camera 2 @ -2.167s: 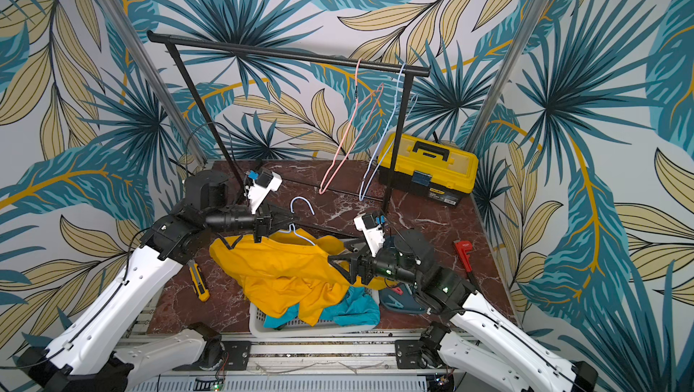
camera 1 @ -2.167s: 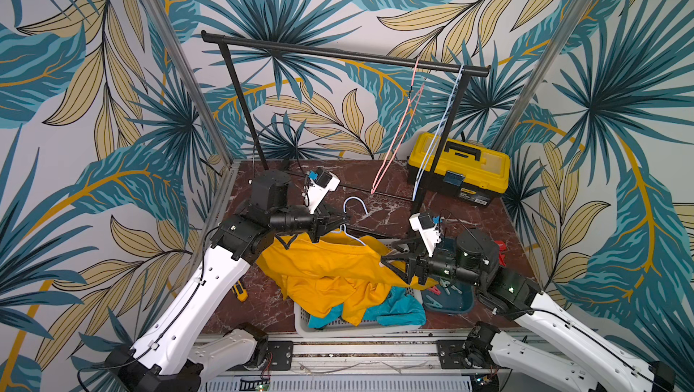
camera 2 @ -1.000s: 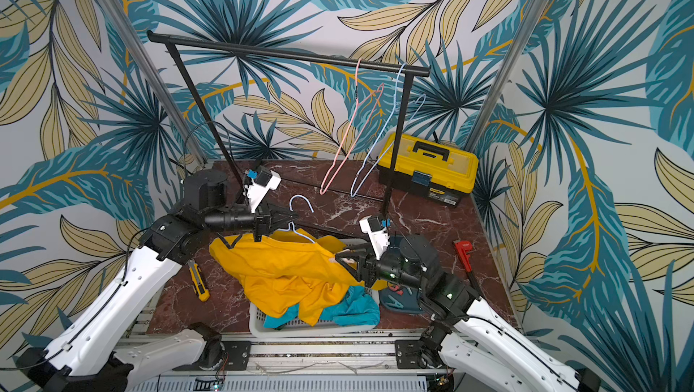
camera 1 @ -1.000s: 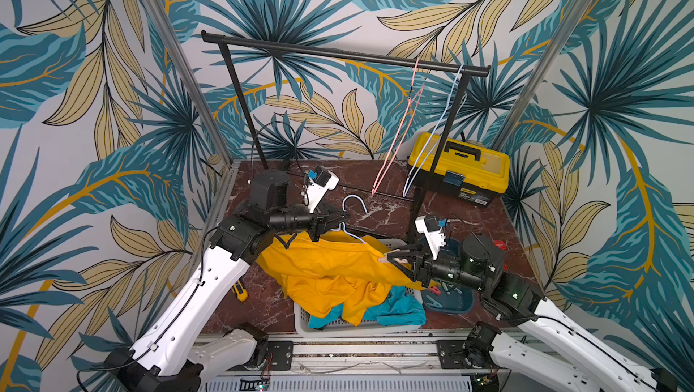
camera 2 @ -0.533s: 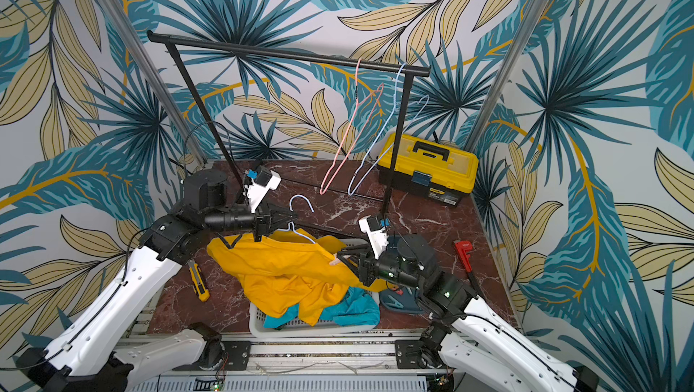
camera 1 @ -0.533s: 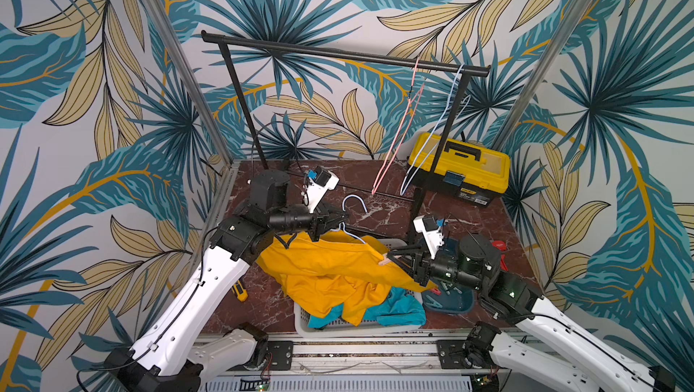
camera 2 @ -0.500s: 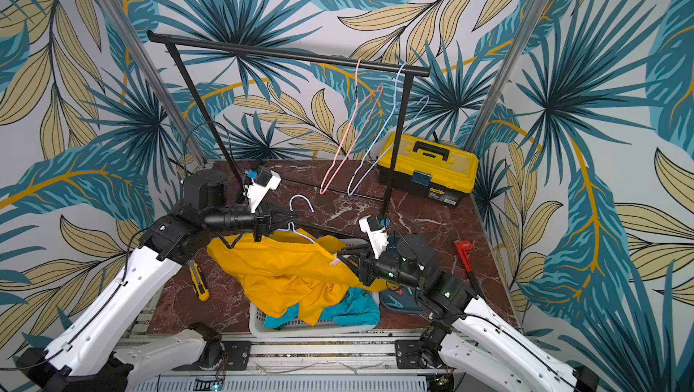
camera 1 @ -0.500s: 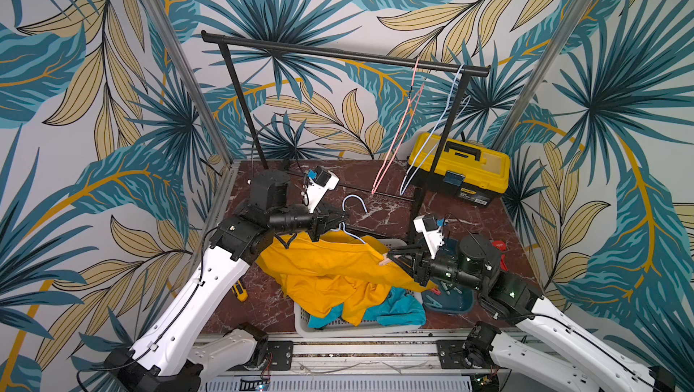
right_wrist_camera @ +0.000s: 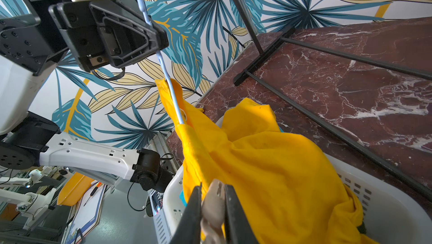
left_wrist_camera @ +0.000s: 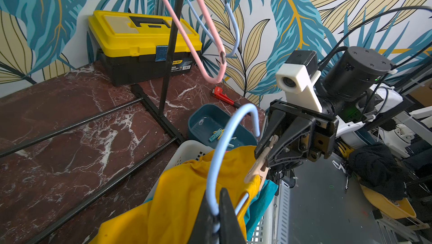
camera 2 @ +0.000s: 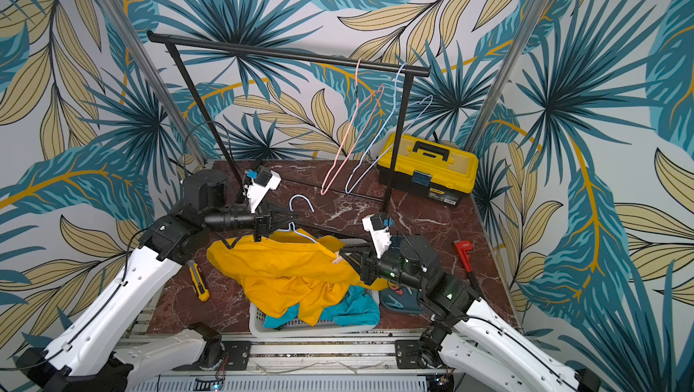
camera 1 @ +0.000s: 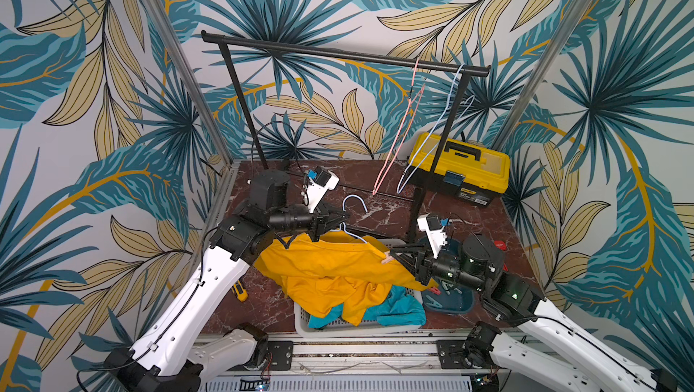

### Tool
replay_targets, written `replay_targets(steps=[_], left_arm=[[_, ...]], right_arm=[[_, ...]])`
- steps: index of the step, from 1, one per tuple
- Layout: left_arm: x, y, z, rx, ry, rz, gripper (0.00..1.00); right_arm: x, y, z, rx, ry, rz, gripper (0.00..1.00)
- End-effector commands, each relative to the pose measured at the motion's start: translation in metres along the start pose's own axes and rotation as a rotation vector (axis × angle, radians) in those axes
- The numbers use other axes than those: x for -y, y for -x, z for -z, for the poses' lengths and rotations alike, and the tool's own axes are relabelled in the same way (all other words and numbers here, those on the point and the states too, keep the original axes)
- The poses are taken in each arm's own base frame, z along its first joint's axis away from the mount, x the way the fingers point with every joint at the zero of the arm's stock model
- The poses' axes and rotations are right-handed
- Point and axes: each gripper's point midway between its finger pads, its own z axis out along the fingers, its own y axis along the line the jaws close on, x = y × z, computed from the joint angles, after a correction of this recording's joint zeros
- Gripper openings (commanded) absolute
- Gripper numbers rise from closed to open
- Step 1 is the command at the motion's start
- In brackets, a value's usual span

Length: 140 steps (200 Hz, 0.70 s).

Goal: Remove the clothespins securing t-shirts to the hanger
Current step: Remove the clothespin from the hanger.

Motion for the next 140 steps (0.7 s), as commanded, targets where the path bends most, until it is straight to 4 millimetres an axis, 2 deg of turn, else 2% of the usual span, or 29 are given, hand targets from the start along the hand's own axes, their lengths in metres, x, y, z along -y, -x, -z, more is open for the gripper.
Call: replay_targets(steps=[1, 53, 89, 116, 140], left_arm=[[0.005, 0.011, 0.005, 0.035, -0.011, -0.03, 0.0], [0.004, 0.007, 0.001, 0.02, -0.024, -0.01, 0.0], [0.003, 0.005, -0.002, 0.012, -0.037, 0.0, 0.0], [0.003, 0.005, -0.001, 0.012, -0.034, -0.004, 0.0], [0.002, 0.005, 0.0, 0.015, -0.025, -0.01, 0.0]], right_arm=[[0.002, 0.002, 0.003, 0.029, -0.006, -0.001, 0.13], [0.016, 0.027, 0.013, 0.204, -0.074, -0.11, 0.13], [0.03, 0.036, 0.022, 0.299, -0.138, -0.179, 0.13], [0.045, 0.041, 0.042, 0.369, -0.233, -0.193, 0.13], [0.069, 0.039, 0.073, 0.426, -0.392, -0.208, 0.13]])
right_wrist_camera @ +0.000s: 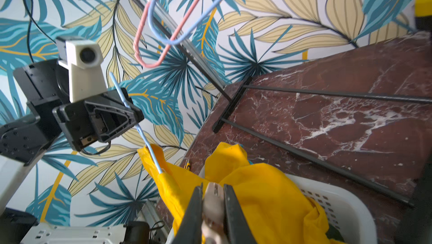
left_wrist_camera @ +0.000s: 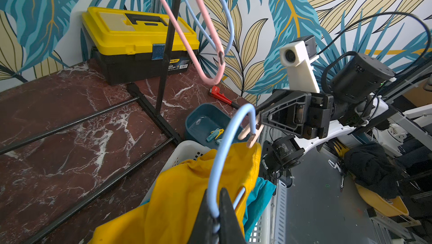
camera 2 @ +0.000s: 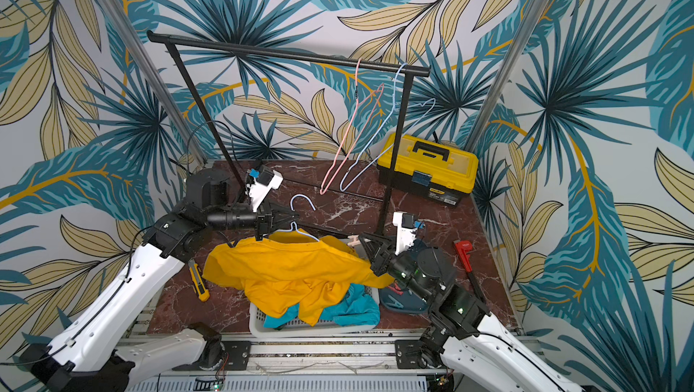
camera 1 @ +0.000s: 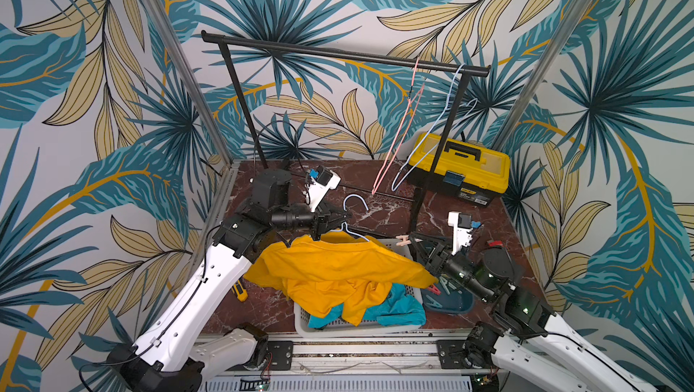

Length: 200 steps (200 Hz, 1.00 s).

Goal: Remove the clothespins securing t-shirts to the hanger
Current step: Remove the clothespin from the hanger, then place the clothespin in the storage box.

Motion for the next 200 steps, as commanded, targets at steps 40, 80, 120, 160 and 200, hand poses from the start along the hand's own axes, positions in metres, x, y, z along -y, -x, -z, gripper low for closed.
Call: replay_targets(steps=[40, 80, 120, 160, 200], left_arm=[[0.003, 0.007, 0.004, 0.025, 0.0, -0.028, 0.0], [0.003, 0.011, 0.005, 0.032, 0.005, -0.039, 0.0], [0.005, 0.014, 0.007, 0.039, 0.008, -0.043, 0.0], [0.005, 0.015, 0.009, 0.045, 0.014, -0.046, 0.0], [0.005, 0.017, 0.011, 0.053, 0.03, -0.053, 0.0]], right_arm=[[0.122, 0.002, 0.084, 0.143, -0.631, -0.046, 0.15], [0.173, -0.02, 0.138, 0.172, -0.899, -0.127, 0.23], [0.183, -0.029, 0.147, 0.162, -0.957, -0.136, 0.44], [0.179, -0.028, 0.138, 0.143, -0.94, -0.12, 0.64], [0.138, -0.027, 0.087, 0.053, -0.656, -0.039, 0.68]])
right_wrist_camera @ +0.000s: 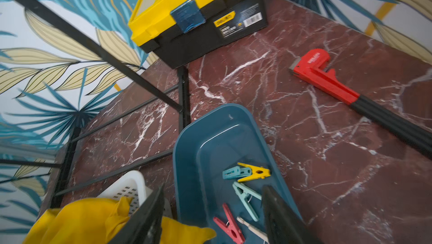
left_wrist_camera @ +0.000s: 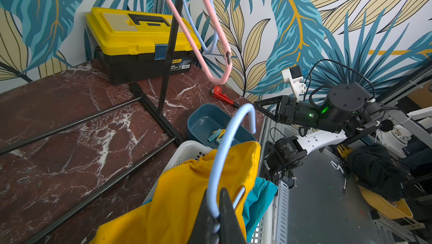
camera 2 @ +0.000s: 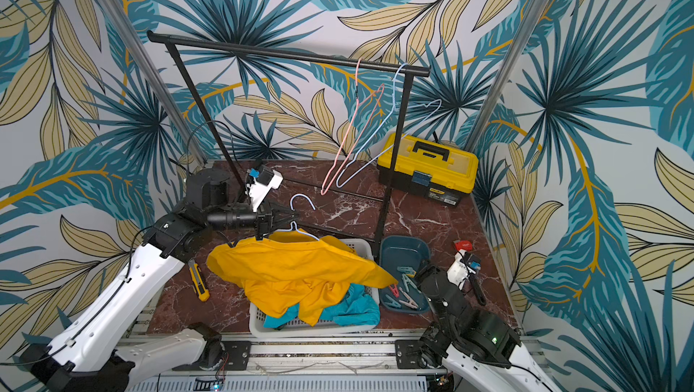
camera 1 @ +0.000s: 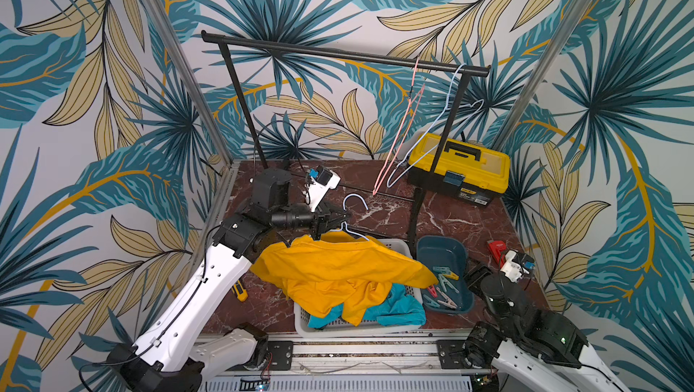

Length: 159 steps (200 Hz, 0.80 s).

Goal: Remove the clothespins securing t-shirts to the hanger
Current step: Place the clothespin in the storage box.

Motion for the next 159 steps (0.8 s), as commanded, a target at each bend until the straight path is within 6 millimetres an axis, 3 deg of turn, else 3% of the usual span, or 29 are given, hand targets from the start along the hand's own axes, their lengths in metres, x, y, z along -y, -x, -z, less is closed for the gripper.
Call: replay_targets(steps=[1, 37, 70, 119, 159], left_arm=[[0.008, 0.017, 0.011, 0.052, 0.014, -0.052, 0.0], [0.006, 0.018, 0.012, 0.056, 0.024, -0.047, 0.0], [0.005, 0.017, 0.01, 0.052, 0.025, -0.027, 0.0], [0.007, 0.017, 0.008, 0.047, 0.003, 0.001, 0.0], [0.012, 0.023, 0.01, 0.058, -0.018, -0.002, 0.0]], right_arm=[[-0.041, -0.008, -0.003, -0.04, 0.179, 0.079, 0.68], [-0.099, -0.02, 0.003, -0.155, 0.369, 0.198, 0.68], [-0.162, -0.016, 0.018, -0.232, 0.554, 0.257, 0.68], [-0.232, -0.006, 0.039, -0.276, 0.776, 0.274, 0.68], [-0.277, -0.019, 0.041, -0.338, 0.894, 0.285, 0.69]])
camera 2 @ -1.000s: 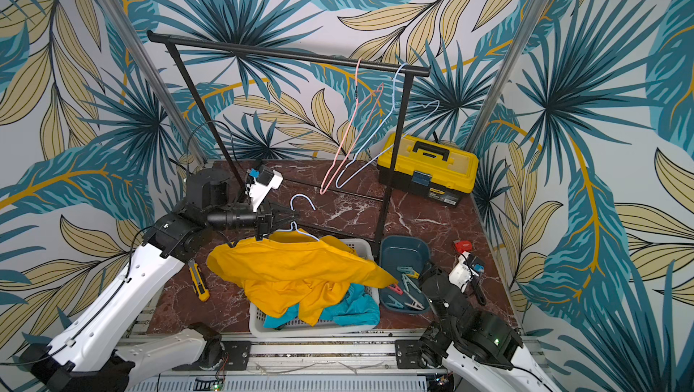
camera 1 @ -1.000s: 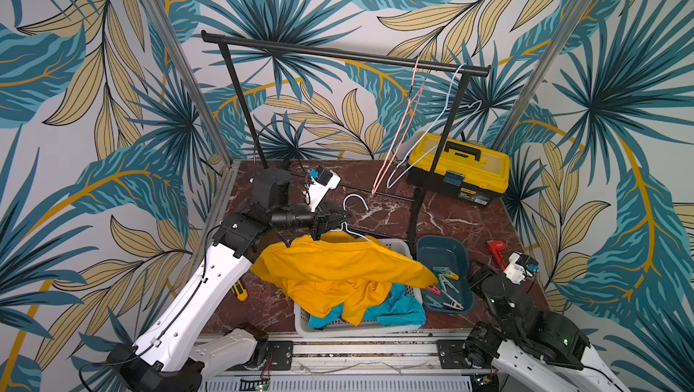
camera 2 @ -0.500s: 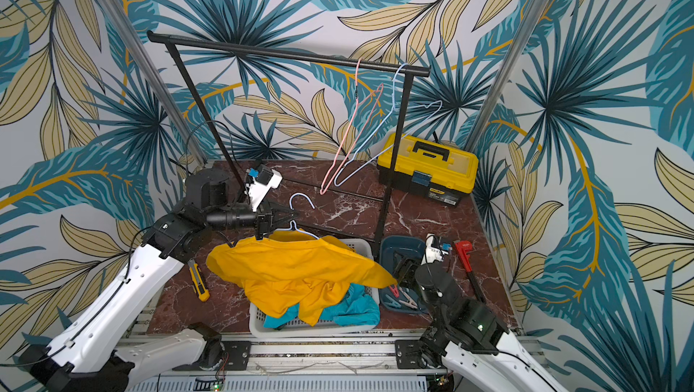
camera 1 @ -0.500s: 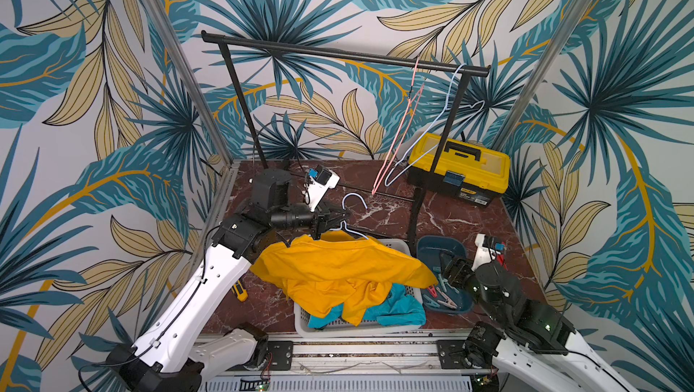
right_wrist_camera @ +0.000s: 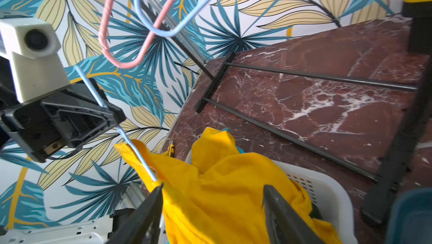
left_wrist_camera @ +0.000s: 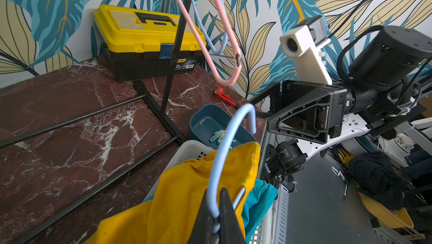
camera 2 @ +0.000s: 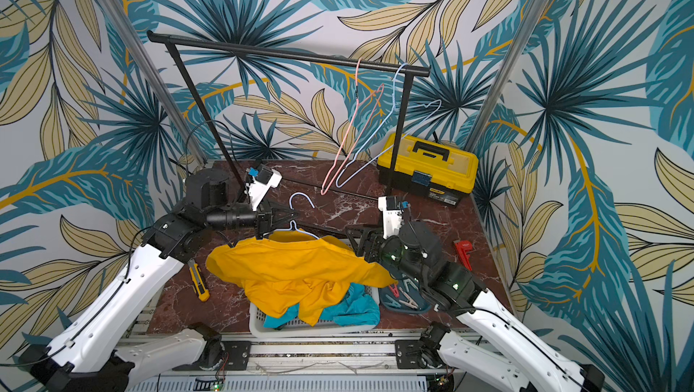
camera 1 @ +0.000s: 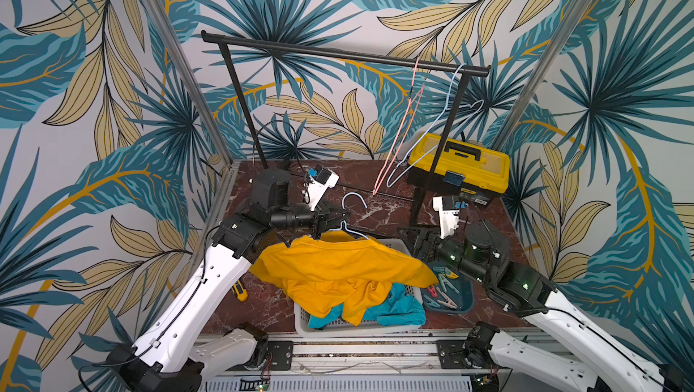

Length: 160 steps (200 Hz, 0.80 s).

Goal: Remove the clothespins securing t-shirts to the hanger
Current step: Place the clothespin in the storage box, then adjust the hanger.

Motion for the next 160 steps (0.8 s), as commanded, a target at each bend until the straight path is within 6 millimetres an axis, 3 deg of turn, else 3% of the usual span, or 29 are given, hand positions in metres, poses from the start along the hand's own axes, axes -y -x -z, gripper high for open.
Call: replay_targets(steps=[1, 29, 56, 93, 99, 124, 160], left_arm=[[0.015, 0.022, 0.009, 0.053, -0.037, -0.036, 0.0], [0.019, 0.024, 0.008, 0.052, -0.065, -0.041, 0.0], [0.021, 0.023, 0.006, 0.047, -0.083, -0.031, 0.0], [0.024, 0.018, 0.002, 0.025, -0.132, -0.021, 0.0], [0.023, 0.018, 0.001, 0.024, -0.131, -0.025, 0.0], [0.021, 0.019, -0.004, 0.018, -0.141, -0.035, 0.0], [0.019, 0.022, -0.01, 0.003, -0.169, -0.014, 0.0]], right_arm=[[-0.037, 0.006, -0.014, -0.013, 0.151, 0.04, 0.69], [-0.061, 0.012, -0.03, -0.042, 0.226, 0.086, 0.71], [-0.072, 0.012, -0.043, -0.074, 0.258, 0.157, 0.74], [-0.09, 0.0, -0.065, -0.171, 0.348, 0.209, 0.73], [-0.099, -0.011, -0.068, -0.214, 0.378, 0.217, 0.72], [-0.097, -0.034, -0.079, -0.338, 0.38, 0.211, 0.64], [-0.098, -0.032, -0.076, -0.32, 0.39, 0.193, 0.58]])
